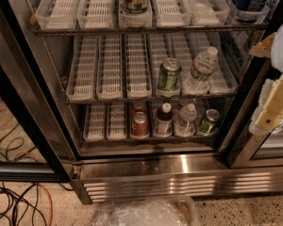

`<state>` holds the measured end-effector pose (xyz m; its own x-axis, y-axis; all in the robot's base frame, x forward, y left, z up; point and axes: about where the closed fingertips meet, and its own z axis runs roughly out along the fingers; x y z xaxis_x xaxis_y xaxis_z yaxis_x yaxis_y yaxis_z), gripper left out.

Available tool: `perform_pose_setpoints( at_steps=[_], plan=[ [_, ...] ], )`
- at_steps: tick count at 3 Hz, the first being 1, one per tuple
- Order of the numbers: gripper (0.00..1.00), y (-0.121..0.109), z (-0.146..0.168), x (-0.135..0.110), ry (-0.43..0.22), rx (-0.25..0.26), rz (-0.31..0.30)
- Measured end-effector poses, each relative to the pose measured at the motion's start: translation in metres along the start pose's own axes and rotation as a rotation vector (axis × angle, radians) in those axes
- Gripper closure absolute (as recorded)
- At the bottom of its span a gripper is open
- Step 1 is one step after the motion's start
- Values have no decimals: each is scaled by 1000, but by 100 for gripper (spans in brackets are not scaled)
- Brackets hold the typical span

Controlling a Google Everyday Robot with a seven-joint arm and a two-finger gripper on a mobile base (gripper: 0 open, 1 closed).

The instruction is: Pick water bottle from middle shelf of fridge

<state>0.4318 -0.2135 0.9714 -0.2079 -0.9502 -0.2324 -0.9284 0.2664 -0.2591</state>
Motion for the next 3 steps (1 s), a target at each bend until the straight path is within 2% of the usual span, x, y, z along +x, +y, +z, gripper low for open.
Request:
perform_pose_setpoints(
  at_steps=[1, 2, 3],
  plan=[
    [0, 17, 6, 1, -62, 23, 10],
    [0, 35, 16, -3, -162, 49, 37],
    [0, 49, 27, -13, -299, 70, 75]
  ],
)
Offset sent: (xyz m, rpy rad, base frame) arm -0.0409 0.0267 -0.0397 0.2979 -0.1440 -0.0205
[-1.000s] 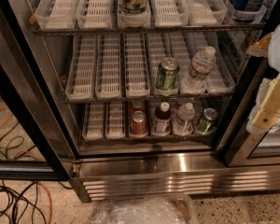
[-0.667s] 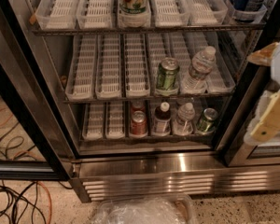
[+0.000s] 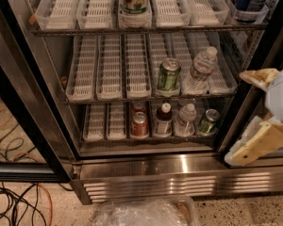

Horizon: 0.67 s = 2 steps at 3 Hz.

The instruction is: Pick water bottle from middle shelf of fridge

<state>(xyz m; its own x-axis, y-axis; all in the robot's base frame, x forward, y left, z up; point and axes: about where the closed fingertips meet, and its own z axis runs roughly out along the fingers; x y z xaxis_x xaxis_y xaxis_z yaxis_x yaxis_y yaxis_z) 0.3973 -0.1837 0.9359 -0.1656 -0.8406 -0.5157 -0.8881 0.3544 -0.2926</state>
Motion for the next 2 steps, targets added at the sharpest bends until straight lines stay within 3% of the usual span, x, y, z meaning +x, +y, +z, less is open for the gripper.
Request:
perform_pose_setpoints(
  at_steps=[1, 2],
  plan=[
    [0, 14, 10, -12, -140, 8, 74],
    [0, 16, 5, -31, -213, -4, 106]
  ],
)
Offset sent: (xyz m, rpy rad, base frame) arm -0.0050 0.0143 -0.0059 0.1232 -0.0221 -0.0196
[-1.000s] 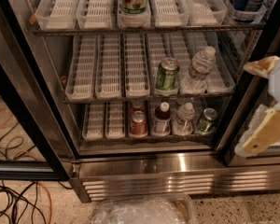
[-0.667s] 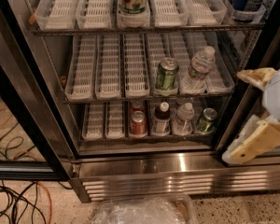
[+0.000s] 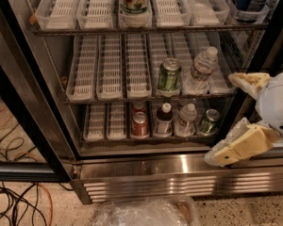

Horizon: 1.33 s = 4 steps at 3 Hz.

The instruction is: Pick water bottle from middle shelf of fridge

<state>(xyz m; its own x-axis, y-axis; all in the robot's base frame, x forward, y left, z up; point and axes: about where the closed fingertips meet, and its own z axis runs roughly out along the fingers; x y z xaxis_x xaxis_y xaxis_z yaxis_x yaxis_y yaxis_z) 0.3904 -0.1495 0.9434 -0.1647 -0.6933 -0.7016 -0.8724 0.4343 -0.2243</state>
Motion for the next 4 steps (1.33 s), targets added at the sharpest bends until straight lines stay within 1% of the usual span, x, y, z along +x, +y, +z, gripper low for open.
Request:
perform_pose_setpoints(
  at_steps=[1, 2, 3, 4],
  plan=[
    [0, 0, 0, 0, 0, 0, 0],
    [0, -3, 5, -2, -41, 44, 58],
    [0, -5, 15, -4, -116, 142, 162],
    [0, -11, 25, -3, -181, 258, 241]
  ],
)
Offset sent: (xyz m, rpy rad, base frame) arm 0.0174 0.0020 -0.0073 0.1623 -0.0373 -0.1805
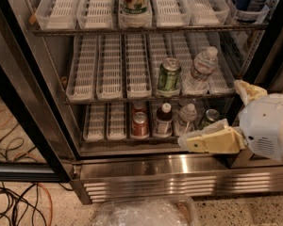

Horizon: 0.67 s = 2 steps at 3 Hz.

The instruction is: Pick water bottle from middle shelf of fridge

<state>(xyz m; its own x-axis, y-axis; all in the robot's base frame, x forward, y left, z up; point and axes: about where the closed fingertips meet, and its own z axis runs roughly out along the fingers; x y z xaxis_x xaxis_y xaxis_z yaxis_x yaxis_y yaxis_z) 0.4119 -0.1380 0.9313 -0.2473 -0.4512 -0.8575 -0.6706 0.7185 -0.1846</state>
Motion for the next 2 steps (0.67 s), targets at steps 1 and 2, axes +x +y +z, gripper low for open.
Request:
perform_pose_setpoints(
  at_steps=[1, 2],
  plan=[
    [0, -7, 11, 8, -53, 99, 62],
    [0, -14, 20, 17, -89, 162, 116]
  ],
)
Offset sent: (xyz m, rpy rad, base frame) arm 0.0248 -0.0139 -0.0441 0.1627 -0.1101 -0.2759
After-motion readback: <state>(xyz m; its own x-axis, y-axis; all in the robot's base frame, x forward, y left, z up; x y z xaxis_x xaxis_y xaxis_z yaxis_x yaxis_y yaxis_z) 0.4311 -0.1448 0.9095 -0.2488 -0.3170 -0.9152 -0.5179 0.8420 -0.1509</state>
